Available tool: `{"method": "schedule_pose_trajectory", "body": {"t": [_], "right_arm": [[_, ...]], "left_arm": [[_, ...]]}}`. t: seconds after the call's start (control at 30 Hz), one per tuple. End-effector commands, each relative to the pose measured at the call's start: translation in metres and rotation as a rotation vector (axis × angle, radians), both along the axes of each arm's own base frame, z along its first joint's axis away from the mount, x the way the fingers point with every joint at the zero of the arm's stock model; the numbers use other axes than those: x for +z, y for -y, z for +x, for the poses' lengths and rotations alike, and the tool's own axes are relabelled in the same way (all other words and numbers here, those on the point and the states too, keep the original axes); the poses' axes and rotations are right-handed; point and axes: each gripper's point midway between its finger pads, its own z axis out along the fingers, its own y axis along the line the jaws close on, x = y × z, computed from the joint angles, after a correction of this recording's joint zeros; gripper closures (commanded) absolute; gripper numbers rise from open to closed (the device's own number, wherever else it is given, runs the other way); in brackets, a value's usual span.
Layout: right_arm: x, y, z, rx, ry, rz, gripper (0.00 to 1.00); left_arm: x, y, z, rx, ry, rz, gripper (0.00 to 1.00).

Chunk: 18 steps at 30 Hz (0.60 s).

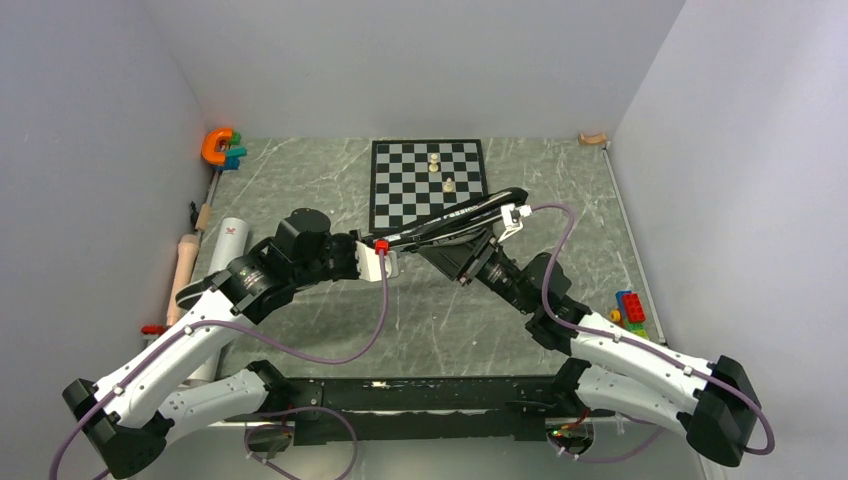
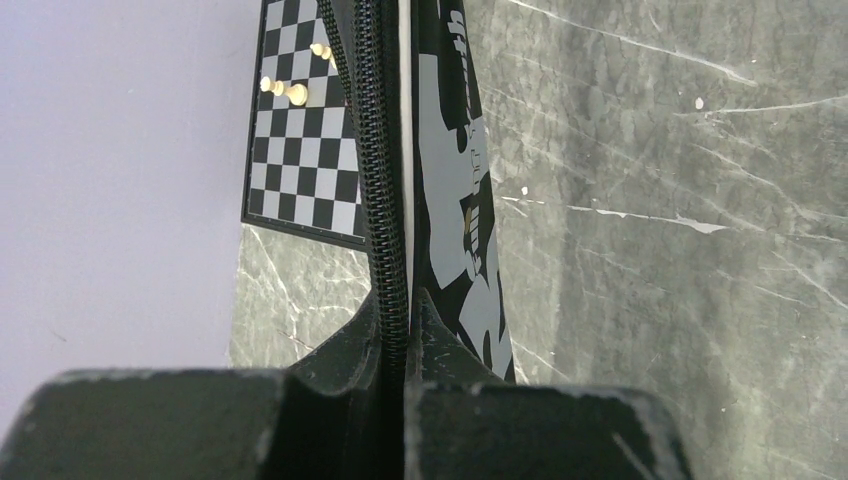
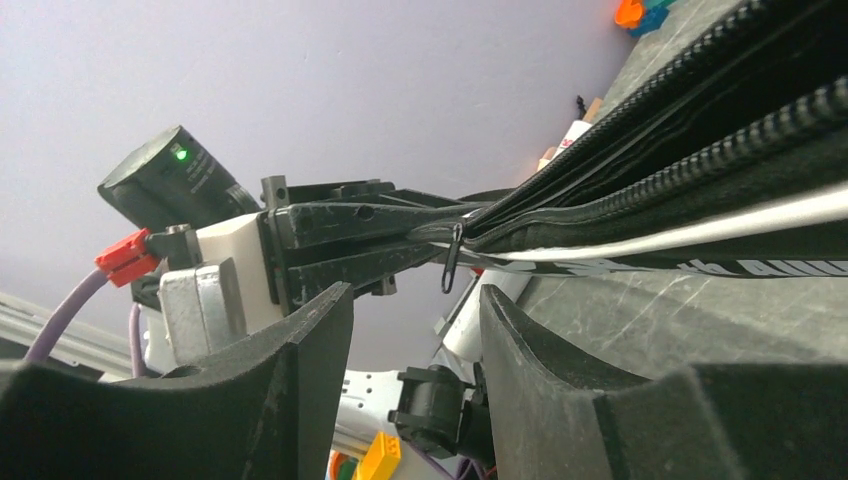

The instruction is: Pack up the badminton gear

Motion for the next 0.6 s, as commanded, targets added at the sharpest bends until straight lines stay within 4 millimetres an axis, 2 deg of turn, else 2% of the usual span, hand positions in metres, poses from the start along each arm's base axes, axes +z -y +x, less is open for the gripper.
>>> {"method": "schedule_pose_trajectory", "body": {"t": [0.0, 0.17, 0.57], "right_arm": [[0.029, 0.004, 0.004, -0.040, 0.064, 0.072, 0.47], [0.032, -0.001, 0.007, -0.034, 0.071, 0.080, 0.48], [0.029, -0.016, 0.015, -0.027, 0.059, 0.085, 0.59]], "left_arm": [[0.041, 0.008, 0.007, -0.013, 0.112, -0.089, 1.00], [0.043, 0.008, 0.006, -0.016, 0.113, -0.091, 1.00], [0.044, 0.008, 0.005, -0.021, 0.111, -0.088, 1.00]]}}
